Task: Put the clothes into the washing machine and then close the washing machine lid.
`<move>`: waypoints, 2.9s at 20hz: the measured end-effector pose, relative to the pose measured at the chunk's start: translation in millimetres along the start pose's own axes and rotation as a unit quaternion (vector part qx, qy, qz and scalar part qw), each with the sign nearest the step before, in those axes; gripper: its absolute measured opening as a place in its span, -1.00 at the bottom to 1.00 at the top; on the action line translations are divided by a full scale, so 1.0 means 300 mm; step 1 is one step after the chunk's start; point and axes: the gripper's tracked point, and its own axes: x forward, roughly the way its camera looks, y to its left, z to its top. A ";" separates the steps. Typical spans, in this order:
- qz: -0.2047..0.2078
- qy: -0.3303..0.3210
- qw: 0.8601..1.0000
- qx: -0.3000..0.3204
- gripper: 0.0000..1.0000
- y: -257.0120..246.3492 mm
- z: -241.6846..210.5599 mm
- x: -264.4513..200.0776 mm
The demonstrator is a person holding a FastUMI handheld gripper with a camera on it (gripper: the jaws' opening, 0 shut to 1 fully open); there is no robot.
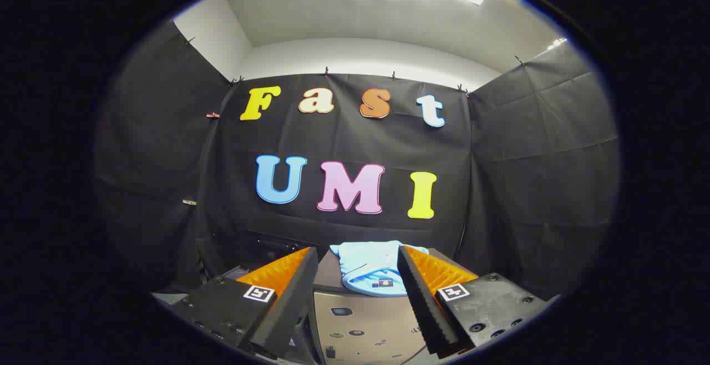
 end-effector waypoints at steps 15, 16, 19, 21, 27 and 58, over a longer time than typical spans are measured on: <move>0.005 0.016 1.000 0.015 0.84 0.006 -0.040 0.037; 0.009 0.019 1.000 0.018 0.87 0.013 -0.045 0.051; 0.023 0.034 0.999 0.031 0.90 0.021 -0.058 0.100; 0.033 0.043 0.997 0.052 0.93 0.014 -0.049 0.134; 0.031 0.083 0.992 0.086 0.94 -0.121 -0.050 0.317; 0.012 0.388 0.910 0.146 -0.67 -0.247 -0.708 0.965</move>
